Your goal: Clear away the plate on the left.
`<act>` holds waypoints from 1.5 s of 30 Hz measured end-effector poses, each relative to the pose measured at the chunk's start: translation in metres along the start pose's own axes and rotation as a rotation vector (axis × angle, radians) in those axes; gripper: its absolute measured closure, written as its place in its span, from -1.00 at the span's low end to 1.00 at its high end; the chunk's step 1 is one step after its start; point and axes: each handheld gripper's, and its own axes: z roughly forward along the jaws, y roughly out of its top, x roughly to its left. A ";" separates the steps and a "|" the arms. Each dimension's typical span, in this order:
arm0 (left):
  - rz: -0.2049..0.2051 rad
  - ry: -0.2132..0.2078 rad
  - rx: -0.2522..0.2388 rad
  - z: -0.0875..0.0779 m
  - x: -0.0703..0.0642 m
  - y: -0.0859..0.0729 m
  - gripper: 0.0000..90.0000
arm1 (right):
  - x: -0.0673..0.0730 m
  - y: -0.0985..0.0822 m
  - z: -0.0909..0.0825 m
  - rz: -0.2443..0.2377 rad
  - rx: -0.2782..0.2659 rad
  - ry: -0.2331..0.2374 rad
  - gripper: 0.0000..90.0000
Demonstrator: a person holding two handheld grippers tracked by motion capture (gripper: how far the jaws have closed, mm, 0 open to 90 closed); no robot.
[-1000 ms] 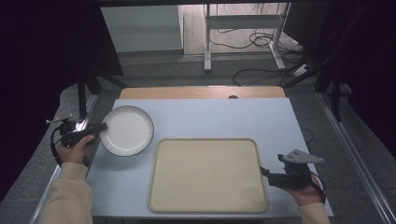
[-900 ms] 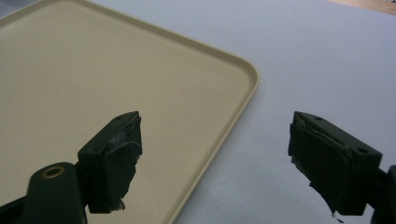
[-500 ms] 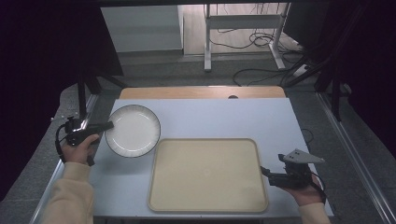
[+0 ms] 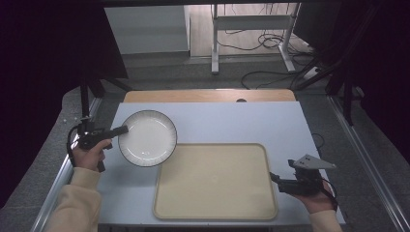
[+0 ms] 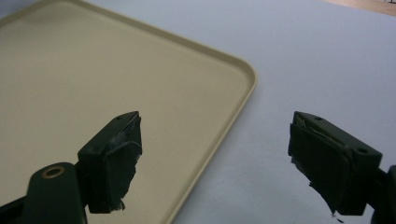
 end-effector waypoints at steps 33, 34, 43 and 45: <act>0.059 -0.080 0.101 0.029 -0.032 -0.012 0.81 | -0.001 -0.001 0.001 -0.001 0.005 -0.002 -0.61; 0.059 -0.080 0.101 0.029 -0.032 -0.012 0.81 | -0.001 -0.001 0.001 -0.001 0.005 -0.002 -0.61; 0.080 -0.097 0.137 0.039 -0.042 -0.017 0.80 | -0.001 -0.001 0.001 -0.001 0.007 -0.003 -0.61; 0.079 -0.106 0.145 0.042 -0.045 -0.019 0.80 | -0.001 -0.001 0.001 -0.002 0.007 -0.002 -0.61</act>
